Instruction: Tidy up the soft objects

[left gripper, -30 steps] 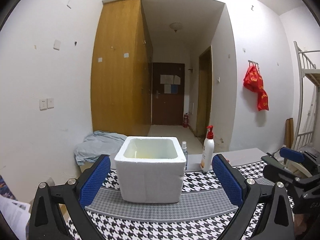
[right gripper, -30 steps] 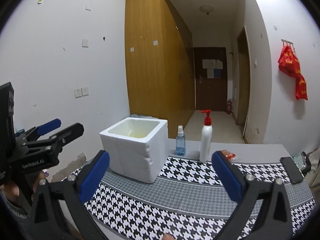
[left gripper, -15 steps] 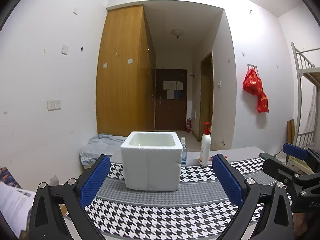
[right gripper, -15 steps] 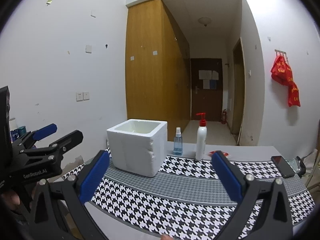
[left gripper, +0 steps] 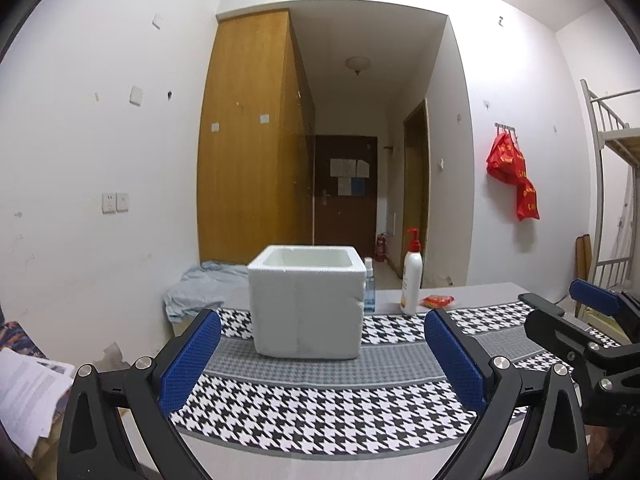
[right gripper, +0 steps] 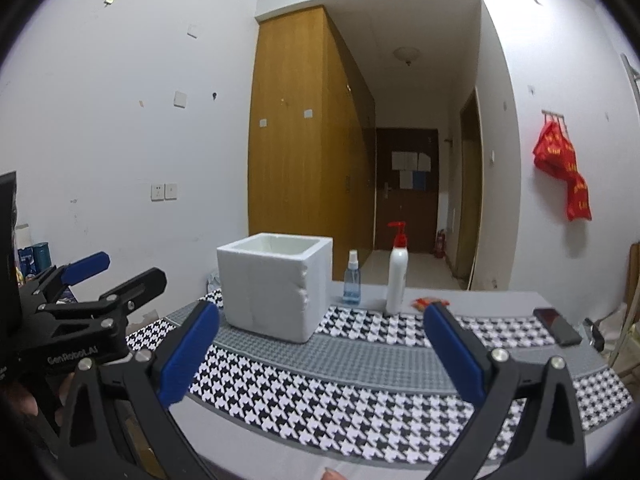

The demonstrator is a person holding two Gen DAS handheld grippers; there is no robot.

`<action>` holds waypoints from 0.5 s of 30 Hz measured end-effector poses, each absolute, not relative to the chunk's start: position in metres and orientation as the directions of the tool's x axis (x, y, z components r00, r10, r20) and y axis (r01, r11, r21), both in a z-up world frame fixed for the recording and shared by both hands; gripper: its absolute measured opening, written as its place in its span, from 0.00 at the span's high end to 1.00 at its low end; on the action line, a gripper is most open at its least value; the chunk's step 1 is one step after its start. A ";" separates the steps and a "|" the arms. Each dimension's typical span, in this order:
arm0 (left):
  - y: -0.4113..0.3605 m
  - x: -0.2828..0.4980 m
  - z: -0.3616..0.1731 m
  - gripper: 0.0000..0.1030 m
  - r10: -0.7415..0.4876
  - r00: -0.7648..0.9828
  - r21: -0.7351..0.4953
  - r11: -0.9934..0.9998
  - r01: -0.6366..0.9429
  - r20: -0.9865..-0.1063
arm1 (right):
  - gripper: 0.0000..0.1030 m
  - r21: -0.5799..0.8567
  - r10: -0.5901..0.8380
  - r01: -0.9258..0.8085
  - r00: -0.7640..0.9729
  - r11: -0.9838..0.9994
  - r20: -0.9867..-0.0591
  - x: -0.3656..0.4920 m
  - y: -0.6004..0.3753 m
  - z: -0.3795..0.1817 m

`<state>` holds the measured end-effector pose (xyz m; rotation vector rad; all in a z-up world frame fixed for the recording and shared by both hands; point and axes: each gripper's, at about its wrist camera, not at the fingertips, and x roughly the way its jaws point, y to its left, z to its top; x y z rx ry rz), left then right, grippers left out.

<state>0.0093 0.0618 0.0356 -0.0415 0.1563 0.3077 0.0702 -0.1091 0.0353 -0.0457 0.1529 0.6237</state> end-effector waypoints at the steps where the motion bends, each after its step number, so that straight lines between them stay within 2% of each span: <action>1: 0.062 0.011 0.034 0.01 0.297 0.940 -0.018 0.952 -0.304 -0.166 | 0.00 0.004 0.575 -0.581 0.803 0.814 -0.156 0.070 -0.109 0.034; 15: 0.062 0.022 0.029 0.01 0.296 0.933 -0.015 0.952 -0.306 -0.206 | 0.00 0.014 0.555 -0.564 0.808 0.826 -0.197 0.076 -0.112 0.028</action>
